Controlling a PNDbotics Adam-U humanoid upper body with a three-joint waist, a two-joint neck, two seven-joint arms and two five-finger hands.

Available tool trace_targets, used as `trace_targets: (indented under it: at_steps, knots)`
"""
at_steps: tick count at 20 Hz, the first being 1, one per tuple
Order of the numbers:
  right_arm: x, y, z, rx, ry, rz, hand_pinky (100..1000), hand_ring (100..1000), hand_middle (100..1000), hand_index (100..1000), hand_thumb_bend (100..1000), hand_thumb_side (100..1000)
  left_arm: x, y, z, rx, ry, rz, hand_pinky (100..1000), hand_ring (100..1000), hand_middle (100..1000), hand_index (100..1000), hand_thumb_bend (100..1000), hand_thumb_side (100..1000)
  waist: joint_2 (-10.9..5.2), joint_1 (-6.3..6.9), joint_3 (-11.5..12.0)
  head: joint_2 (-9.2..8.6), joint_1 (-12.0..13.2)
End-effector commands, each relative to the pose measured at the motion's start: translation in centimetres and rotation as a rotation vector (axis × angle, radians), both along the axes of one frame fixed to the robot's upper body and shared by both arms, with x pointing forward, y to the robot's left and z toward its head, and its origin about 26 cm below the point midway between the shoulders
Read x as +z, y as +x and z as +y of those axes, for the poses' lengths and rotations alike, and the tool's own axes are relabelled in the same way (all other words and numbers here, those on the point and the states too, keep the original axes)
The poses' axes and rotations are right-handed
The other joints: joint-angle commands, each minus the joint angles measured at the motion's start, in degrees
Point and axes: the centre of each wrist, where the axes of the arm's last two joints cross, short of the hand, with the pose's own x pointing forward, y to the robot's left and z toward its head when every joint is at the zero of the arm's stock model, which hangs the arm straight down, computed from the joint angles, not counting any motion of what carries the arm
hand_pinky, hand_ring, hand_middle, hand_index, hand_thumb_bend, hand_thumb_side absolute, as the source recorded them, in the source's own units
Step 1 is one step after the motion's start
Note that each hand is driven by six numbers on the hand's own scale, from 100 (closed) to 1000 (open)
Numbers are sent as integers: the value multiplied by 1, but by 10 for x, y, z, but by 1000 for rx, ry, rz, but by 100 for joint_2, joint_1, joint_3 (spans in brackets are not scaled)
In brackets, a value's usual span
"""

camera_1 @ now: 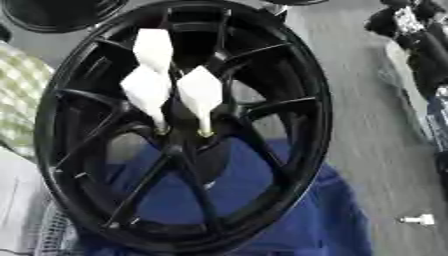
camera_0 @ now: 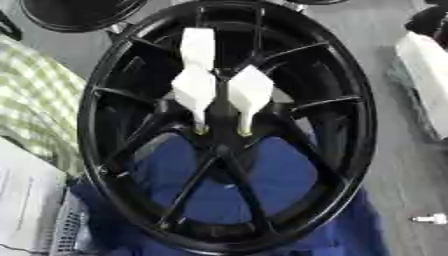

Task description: Pull the pin out of the wheel hub.

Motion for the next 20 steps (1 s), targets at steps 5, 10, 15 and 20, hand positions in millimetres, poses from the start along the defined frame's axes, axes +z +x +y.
trace_targets:
  at_steps: [5, 10, 15, 20]
  knots:
    - [14, -4, -2, -1, -28, -30, 861, 700, 609, 784, 100, 617, 10, -7, 1, 8, 12, -31, 746, 703, 709, 800, 658, 398, -165, 15, -9, -33, 19]
    - [14, -4, -2, 1, -28, -29, 862, 700, 609, 784, 100, 615, 9, -5, 1, 6, 17, -12, 748, 704, 710, 802, 661, 397, -183, 21, -18, -30, 40]
    - [14, -4, -1, 6, -31, -25, 862, 700, 609, 784, 100, 614, 7, 8, -6, -16, 90, 84, 760, 714, 717, 816, 660, 407, -179, 26, -27, -43, 84]
    - [13, -3, -1, 9, -36, -20, 862, 700, 608, 784, 100, 617, 6, 29, -17, -35, 215, 196, 770, 722, 720, 826, 659, 397, -160, 32, -49, -51, 137]
